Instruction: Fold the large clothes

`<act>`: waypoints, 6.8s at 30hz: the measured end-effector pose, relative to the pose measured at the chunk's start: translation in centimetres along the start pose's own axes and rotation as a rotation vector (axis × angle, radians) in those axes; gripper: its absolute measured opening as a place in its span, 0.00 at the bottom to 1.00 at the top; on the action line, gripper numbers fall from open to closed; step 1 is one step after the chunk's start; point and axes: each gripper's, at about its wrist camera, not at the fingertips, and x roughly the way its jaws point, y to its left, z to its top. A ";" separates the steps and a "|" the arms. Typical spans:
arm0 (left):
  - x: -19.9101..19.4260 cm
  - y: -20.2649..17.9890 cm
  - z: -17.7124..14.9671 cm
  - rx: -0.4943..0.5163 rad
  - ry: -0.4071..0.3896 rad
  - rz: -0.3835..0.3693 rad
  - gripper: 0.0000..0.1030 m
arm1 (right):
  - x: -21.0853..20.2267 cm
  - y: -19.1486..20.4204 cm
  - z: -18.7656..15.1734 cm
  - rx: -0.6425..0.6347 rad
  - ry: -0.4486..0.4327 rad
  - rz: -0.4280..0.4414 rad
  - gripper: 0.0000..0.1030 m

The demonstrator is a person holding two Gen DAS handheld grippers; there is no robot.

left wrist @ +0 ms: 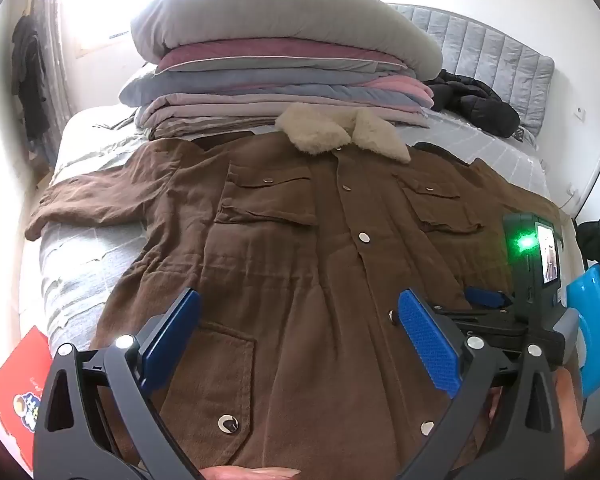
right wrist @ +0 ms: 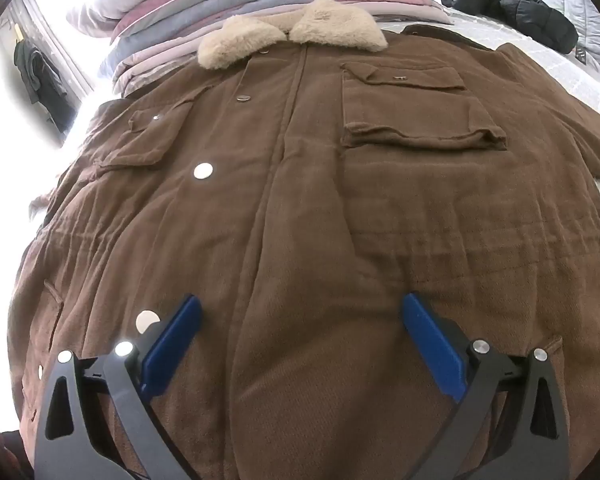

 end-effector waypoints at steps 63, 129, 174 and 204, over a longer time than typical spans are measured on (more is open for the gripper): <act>0.4 0.5 -0.5 0.014 0.000 0.045 0.93 | -0.2 -0.2 -0.7 -0.025 -0.032 0.012 0.95; 6.1 2.6 -0.1 -0.034 0.128 0.109 0.93 | -15.7 -26.2 2.3 0.492 -0.228 -0.025 0.94; 6.8 5.4 0.0 -0.088 0.199 0.020 0.93 | -16.6 -28.6 17.4 0.394 -0.754 0.120 0.07; 5.2 7.4 0.6 -0.140 0.171 0.003 0.93 | -0.2 -4.7 15.4 0.067 -0.312 0.451 0.74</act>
